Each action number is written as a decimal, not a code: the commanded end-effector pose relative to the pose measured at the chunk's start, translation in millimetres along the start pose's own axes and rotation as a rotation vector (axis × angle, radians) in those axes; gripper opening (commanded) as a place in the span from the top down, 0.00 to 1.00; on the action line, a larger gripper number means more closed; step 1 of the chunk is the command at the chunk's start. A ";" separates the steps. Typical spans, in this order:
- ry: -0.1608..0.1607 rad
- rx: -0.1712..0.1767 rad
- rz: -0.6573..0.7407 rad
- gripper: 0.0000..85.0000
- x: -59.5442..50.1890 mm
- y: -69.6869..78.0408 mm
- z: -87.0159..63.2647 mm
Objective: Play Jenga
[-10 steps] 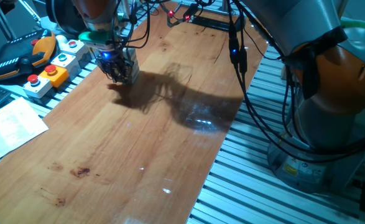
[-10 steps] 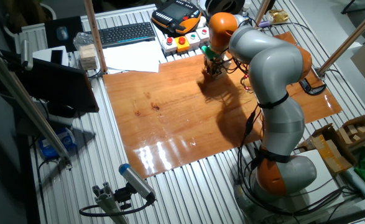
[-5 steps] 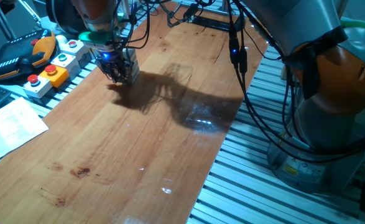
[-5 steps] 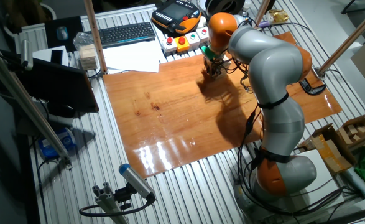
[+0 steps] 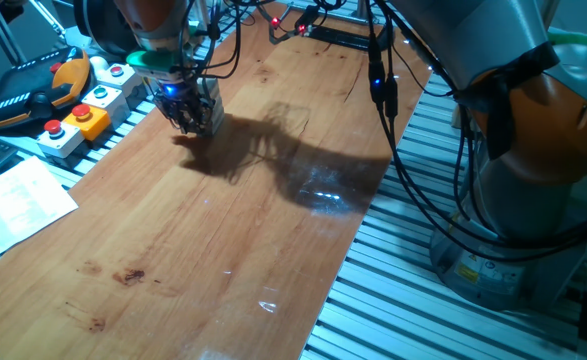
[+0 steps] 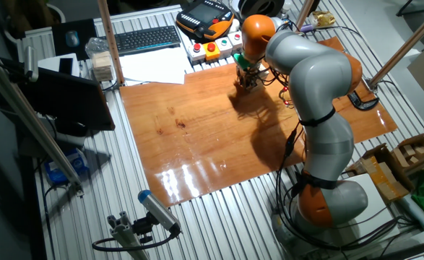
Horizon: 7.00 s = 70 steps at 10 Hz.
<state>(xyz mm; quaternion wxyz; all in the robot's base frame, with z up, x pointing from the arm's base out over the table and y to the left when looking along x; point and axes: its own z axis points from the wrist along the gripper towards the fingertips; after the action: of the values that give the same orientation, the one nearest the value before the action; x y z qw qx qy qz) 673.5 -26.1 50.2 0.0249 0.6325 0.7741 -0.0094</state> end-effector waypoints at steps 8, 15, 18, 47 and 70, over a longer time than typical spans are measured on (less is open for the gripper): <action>-0.001 0.000 0.000 0.99 1.8 -0.4 -0.7; -0.003 0.001 0.005 0.99 3.1 -0.8 -0.9; -0.004 0.001 0.005 0.99 4.3 -1.1 -1.5; -0.007 0.005 0.021 0.99 11.1 -2.9 -1.6; -0.010 0.005 0.020 0.99 18.7 -4.5 -1.1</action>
<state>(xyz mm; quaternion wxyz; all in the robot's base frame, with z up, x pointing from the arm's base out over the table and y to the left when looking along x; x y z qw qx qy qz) 665.3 -8.6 50.3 0.0272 0.6401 0.7676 -0.0142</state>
